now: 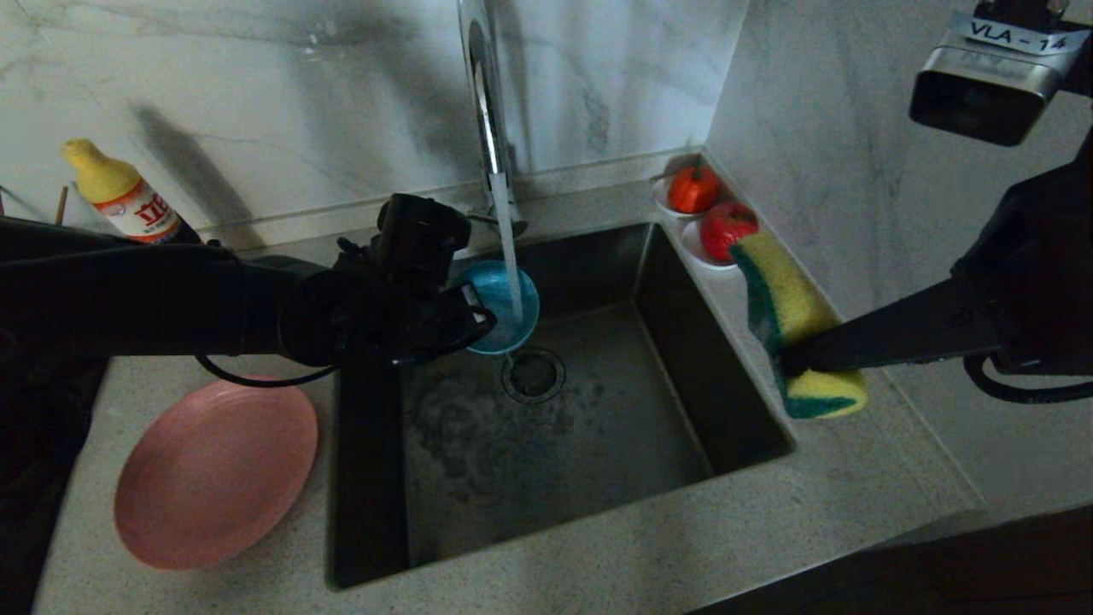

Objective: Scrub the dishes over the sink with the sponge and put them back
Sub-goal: Rinse the bowl

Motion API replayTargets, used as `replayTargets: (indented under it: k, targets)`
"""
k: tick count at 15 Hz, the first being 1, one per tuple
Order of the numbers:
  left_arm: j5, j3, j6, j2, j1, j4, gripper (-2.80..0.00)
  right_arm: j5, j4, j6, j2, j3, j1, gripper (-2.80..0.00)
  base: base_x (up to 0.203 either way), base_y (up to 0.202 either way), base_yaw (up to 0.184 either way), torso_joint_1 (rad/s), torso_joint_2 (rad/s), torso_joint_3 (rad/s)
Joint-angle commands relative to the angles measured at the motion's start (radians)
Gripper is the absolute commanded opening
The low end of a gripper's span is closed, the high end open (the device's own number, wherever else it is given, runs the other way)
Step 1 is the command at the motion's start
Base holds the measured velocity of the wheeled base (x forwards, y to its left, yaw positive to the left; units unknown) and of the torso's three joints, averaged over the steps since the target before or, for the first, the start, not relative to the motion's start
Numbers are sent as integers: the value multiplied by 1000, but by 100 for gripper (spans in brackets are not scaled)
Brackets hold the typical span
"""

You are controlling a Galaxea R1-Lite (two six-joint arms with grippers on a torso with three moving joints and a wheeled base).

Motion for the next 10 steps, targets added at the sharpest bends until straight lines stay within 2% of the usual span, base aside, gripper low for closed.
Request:
replayTargets:
  k: [1,5,7,10]
  targets:
    - [3,36,-2,-30,8,4,-280,4,5,2,0,8,2,-280,0,0,0,0,0,0]
    - [-2,138,34,-98,15,4,-280,4,2,2,2,16,8,-280,0,0,0,0,0,0]
    - [-36,189,62,-125,15,-4,-280,4,2,2,3,16,10,-280,0,0,0,0,0,0]
    - [-55,232,70,-136,15,-6,-280,4,2,2,5,19,10,-280,0,0,0,0,0,0]
